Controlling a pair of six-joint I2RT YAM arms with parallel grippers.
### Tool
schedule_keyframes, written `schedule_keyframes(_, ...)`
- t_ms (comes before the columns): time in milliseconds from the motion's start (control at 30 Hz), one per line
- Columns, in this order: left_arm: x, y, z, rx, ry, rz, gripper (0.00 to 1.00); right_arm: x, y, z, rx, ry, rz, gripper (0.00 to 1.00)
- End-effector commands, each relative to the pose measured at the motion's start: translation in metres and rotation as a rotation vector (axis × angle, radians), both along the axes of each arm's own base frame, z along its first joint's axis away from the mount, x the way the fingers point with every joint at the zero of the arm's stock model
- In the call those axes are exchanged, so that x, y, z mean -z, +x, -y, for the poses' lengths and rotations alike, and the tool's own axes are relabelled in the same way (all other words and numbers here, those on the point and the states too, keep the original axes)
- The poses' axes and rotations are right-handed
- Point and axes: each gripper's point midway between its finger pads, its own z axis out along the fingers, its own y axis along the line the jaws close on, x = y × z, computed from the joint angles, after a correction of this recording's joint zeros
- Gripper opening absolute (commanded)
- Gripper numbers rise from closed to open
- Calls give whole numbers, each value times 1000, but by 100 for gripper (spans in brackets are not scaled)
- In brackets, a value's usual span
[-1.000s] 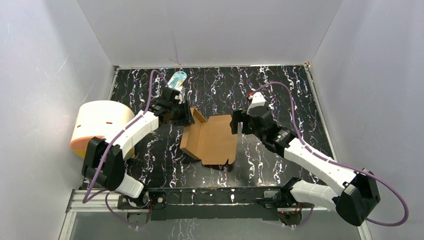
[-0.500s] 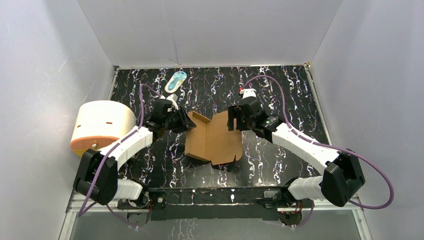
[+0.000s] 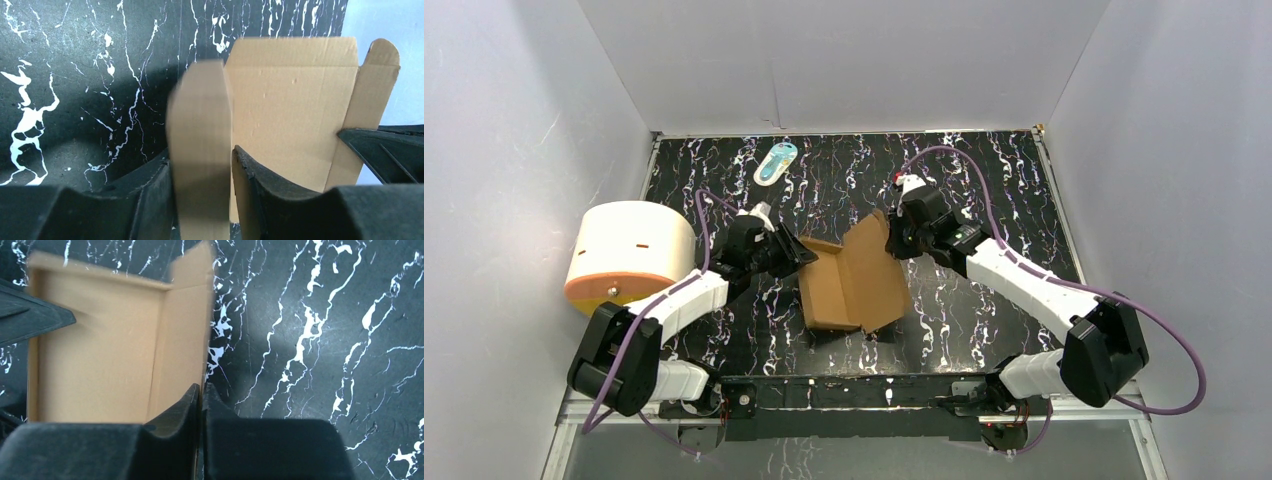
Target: Fold the paper box
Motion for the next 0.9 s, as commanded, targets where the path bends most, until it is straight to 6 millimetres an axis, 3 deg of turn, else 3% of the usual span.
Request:
schedule_keyframes(0,-25,8,-4,-41,-31,91,45,-40,12,-15,-122,14,100,8)
schedule_keyframes(67,-27,7,-11,-47,11,102,54,-46,16,-16,-165,-22,128,0)
schedule_keyframes(267,-43,-2,-46,-68,195,199,74,-75,32,-33,-353,-82,252,0)
schedule_keyframes(433,-74,-13,-82,-89,370,316,91,-90,41,-57,-604,-136,359,0)
schedule_keyframes(633,-105,-22,-100,-20,515,445,93,-88,32,-90,-981,-127,412,0)
schedule_keyframes(867,-120,-31,-97,82,542,580,93,-79,38,-116,-1246,-123,417,3)
